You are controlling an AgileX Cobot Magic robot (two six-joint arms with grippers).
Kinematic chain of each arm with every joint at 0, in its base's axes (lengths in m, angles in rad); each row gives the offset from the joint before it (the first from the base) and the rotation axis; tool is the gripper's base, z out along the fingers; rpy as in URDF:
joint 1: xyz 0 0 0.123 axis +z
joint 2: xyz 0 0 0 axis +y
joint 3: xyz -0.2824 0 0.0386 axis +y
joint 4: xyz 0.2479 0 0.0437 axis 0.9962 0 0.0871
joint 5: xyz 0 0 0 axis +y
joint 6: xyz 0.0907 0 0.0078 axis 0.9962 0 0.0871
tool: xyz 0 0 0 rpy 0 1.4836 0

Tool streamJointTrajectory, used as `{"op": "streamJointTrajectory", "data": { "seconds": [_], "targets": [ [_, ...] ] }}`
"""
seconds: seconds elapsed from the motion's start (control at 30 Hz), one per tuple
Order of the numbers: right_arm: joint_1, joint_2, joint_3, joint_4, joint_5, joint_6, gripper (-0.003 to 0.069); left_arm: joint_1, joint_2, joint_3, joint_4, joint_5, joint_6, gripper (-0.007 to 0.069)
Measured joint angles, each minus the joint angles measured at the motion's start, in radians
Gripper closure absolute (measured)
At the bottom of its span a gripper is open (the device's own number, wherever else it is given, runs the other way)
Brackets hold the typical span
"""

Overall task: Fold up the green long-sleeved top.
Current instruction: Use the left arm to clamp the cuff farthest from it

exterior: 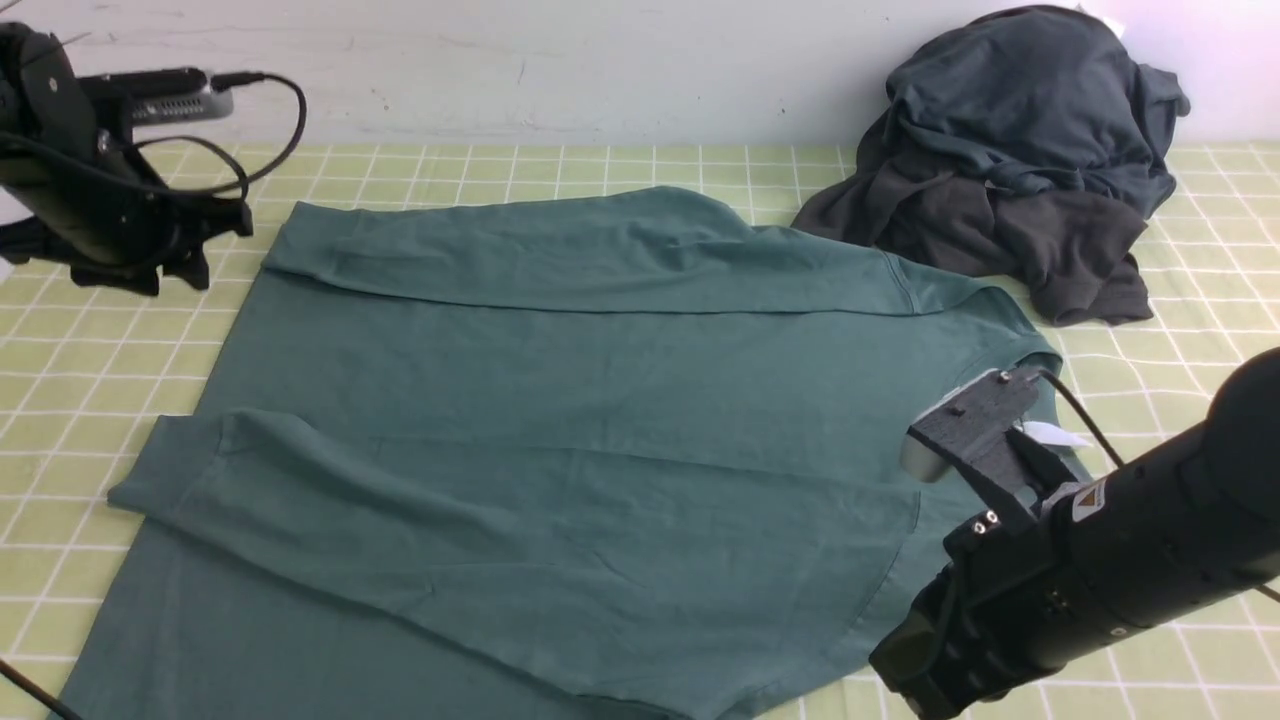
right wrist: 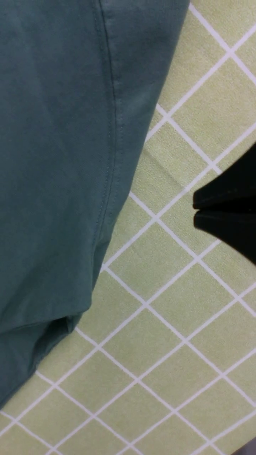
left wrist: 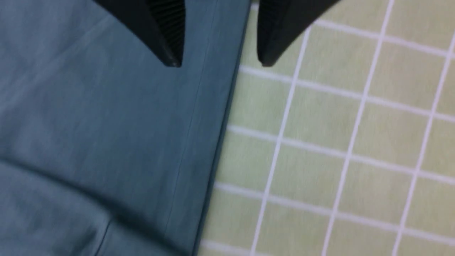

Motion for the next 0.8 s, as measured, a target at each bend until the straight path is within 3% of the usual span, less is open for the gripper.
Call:
{"op": "streamJointTrajectory", "data": {
  "seconds": [0.3,0.53,0.8],
  "targets": [
    [0.0,0.006,0.0,0.0,-0.06,-0.003,0.0673,0.0,0.128,-0.093,-0.037,-0.164,0.0,0.0332],
    [0.0,0.087,0.0,0.002,-0.07,-0.004,0.0673,-0.031,0.278,-0.195,-0.133,-0.322,-0.005,0.0253],
    [0.0,0.131,0.0,0.003,-0.069,-0.004,0.0673,-0.042,0.425,-0.357,-0.132,-0.327,-0.077,0.0246]
  ]
}}
